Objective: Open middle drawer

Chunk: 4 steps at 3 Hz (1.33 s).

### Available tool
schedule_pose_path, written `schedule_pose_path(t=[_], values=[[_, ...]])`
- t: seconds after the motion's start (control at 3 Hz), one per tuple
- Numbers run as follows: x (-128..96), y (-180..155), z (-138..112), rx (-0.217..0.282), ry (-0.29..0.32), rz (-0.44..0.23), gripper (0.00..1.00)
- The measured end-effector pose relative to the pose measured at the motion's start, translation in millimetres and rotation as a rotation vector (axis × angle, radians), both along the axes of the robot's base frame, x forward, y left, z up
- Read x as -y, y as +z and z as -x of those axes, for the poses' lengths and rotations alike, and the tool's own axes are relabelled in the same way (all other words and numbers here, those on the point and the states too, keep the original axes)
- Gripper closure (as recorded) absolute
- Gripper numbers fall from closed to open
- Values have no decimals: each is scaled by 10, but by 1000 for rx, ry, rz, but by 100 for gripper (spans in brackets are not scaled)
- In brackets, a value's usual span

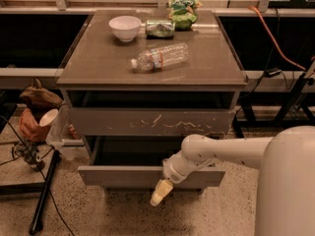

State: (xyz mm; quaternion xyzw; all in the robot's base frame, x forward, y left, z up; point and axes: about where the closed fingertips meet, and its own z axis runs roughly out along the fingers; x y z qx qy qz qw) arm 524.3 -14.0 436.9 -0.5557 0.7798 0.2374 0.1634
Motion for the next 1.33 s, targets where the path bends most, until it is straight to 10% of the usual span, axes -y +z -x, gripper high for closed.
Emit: schedule_pose_path(t=[1.0,1.33], values=[[-79,-19,201,-48,26,9,0],[-115,168,437,-69,-59,-49,0]])
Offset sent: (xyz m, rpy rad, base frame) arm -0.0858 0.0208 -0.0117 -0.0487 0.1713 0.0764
